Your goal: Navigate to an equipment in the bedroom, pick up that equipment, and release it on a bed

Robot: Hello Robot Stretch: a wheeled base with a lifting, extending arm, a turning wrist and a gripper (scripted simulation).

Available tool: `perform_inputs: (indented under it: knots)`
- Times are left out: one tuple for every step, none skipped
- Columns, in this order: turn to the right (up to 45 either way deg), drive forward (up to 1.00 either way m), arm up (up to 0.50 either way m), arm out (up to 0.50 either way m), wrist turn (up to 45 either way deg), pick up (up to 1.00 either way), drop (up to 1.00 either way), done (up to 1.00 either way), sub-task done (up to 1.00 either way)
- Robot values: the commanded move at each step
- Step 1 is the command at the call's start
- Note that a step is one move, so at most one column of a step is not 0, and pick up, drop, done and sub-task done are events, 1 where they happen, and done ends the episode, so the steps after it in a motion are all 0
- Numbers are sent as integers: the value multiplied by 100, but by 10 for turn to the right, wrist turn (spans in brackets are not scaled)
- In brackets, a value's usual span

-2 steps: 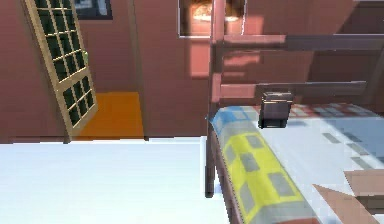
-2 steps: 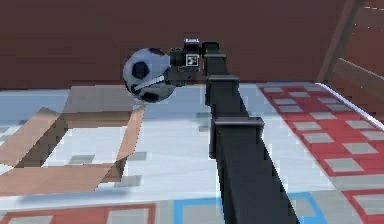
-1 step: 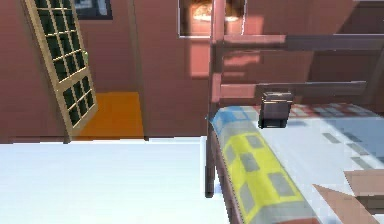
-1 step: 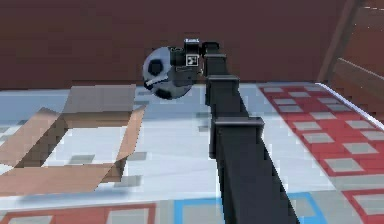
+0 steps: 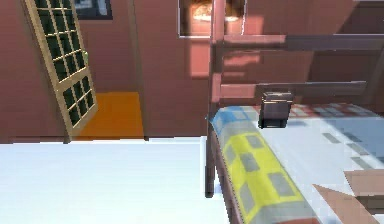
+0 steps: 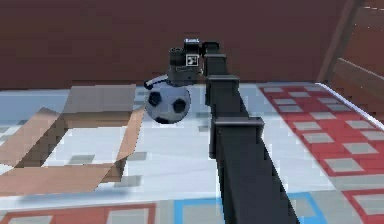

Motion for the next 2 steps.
perform_inputs:
  knots:
    - [0, 0, 0, -10, 0, 0, 0, 0, 0]
    - [0, 0, 0, 0, 0, 0, 0, 100, 0]
